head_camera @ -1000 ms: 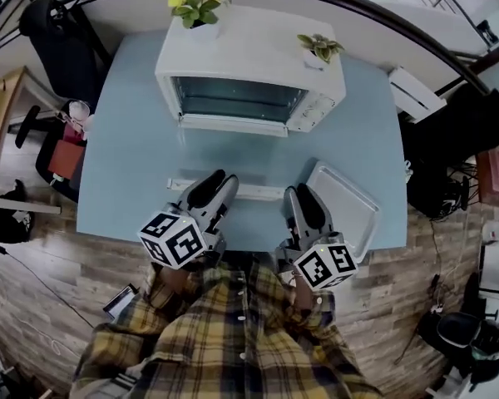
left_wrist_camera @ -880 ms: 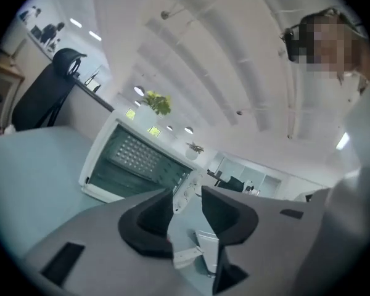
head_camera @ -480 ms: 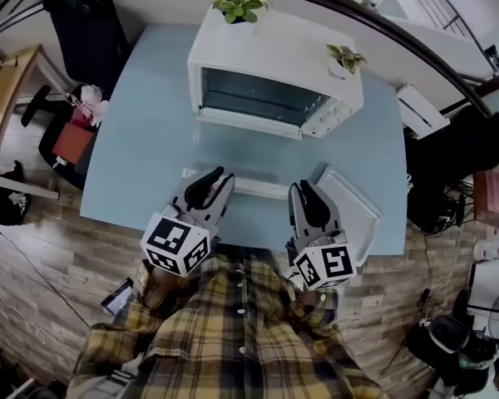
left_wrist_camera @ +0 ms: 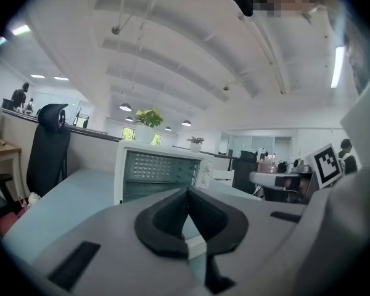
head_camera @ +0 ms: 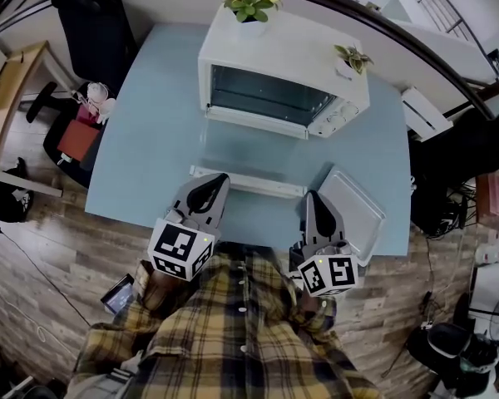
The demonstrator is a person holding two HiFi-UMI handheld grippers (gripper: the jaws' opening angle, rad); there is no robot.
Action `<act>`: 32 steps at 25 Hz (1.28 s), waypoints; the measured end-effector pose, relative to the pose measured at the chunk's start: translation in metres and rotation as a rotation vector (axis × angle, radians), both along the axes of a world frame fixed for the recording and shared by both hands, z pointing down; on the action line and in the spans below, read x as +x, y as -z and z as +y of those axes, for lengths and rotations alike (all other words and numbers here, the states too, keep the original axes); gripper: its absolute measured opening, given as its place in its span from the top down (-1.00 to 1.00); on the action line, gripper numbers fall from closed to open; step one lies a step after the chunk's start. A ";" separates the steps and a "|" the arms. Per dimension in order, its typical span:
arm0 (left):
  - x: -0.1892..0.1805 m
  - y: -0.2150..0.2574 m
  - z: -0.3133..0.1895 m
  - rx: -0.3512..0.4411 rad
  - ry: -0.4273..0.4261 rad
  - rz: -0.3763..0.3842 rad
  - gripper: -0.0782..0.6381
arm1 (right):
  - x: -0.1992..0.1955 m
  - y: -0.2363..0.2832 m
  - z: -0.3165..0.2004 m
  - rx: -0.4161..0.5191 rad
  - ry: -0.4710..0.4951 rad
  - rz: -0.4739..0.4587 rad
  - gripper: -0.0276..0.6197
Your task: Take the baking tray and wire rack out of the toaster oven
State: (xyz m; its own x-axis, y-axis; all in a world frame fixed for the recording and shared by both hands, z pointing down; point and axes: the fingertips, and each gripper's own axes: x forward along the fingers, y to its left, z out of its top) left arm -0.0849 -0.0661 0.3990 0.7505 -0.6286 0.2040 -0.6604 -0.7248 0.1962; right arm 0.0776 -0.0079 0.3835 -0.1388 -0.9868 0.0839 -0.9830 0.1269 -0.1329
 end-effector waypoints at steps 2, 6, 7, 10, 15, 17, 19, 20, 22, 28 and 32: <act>-0.001 -0.001 0.000 -0.001 -0.004 0.003 0.81 | 0.001 -0.001 0.002 0.007 -0.016 0.002 0.90; -0.002 -0.004 -0.002 -0.013 -0.013 0.000 0.81 | 0.003 -0.003 0.005 -0.002 -0.028 -0.014 0.90; -0.002 -0.004 -0.002 -0.013 -0.013 -0.002 0.81 | 0.002 -0.003 0.005 -0.006 -0.028 -0.018 0.90; -0.004 -0.006 -0.002 -0.015 -0.011 -0.004 0.81 | 0.001 -0.005 0.004 -0.014 -0.029 -0.017 0.90; -0.006 -0.011 -0.004 -0.031 -0.007 -0.009 0.81 | 0.002 -0.009 0.001 -0.027 -0.031 -0.022 0.91; -0.007 -0.012 -0.004 -0.036 -0.006 -0.009 0.81 | 0.002 -0.012 0.001 -0.034 -0.024 -0.016 0.91; -0.008 -0.013 -0.004 -0.040 -0.002 -0.008 0.81 | 0.001 -0.013 0.001 -0.041 -0.027 -0.012 0.91; -0.009 -0.013 -0.004 -0.041 0.000 -0.007 0.81 | 0.001 -0.013 0.001 -0.044 -0.031 -0.013 0.91; -0.011 -0.013 -0.005 -0.044 0.003 -0.008 0.81 | 0.002 -0.014 0.001 -0.047 -0.034 -0.014 0.91; -0.013 -0.015 -0.009 -0.045 0.012 -0.010 0.81 | 0.002 -0.015 0.002 -0.055 -0.037 -0.011 0.91; -0.015 -0.016 -0.011 -0.048 0.019 -0.008 0.81 | 0.005 -0.019 0.001 -0.066 -0.047 -0.002 0.91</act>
